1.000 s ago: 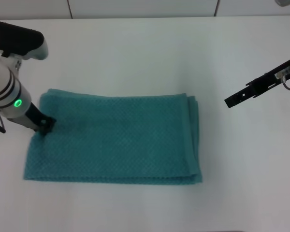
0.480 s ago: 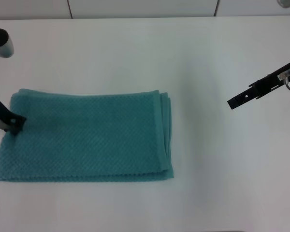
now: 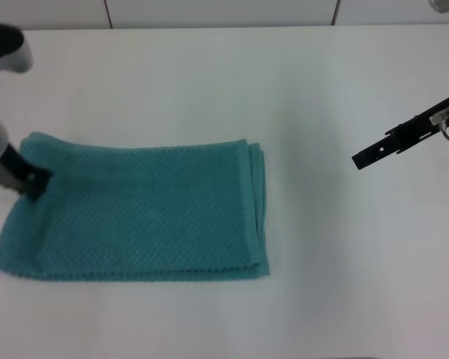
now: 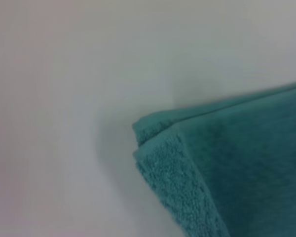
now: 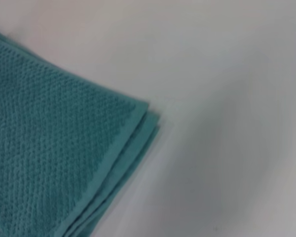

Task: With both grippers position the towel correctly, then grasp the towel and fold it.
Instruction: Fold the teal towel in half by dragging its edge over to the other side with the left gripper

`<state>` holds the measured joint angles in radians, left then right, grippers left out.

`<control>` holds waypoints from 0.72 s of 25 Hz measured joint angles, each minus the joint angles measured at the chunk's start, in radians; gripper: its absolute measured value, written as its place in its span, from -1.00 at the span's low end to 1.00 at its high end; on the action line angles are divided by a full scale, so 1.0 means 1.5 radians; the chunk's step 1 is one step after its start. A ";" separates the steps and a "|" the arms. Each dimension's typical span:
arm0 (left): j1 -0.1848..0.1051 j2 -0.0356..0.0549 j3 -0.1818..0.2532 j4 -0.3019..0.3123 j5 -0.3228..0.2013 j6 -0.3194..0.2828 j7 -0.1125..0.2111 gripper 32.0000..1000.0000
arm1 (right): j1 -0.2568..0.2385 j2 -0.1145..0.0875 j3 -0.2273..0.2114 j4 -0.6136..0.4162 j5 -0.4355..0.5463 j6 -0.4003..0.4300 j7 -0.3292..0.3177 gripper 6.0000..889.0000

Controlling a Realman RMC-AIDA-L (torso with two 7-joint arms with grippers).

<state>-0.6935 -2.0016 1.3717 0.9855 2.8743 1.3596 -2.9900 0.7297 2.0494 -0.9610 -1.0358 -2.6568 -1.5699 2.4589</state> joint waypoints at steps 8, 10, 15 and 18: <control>-0.066 -0.0401 0.051 0.180 -0.199 0.092 -0.002 -0.89 | 0.004 0.000 0.022 0.013 0.000 0.012 -0.011 0.94; -0.072 -0.0407 0.117 0.141 -0.299 0.020 -0.002 -0.89 | 0.010 -0.002 0.023 0.022 0.000 0.018 -0.011 0.94; -0.092 -0.0398 0.230 -0.026 -0.451 -0.165 0.021 -0.89 | 0.013 -0.007 0.022 0.034 0.013 0.025 -0.014 0.94; -0.108 -0.0389 0.261 -0.094 -0.520 -0.221 0.054 -0.89 | 0.014 -0.008 0.022 0.038 0.017 0.026 -0.014 0.94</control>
<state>-0.8557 -2.0599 1.7628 0.8440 2.0946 1.0275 -2.9088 0.7501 2.0372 -0.9278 -0.9790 -2.6308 -1.5312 2.4380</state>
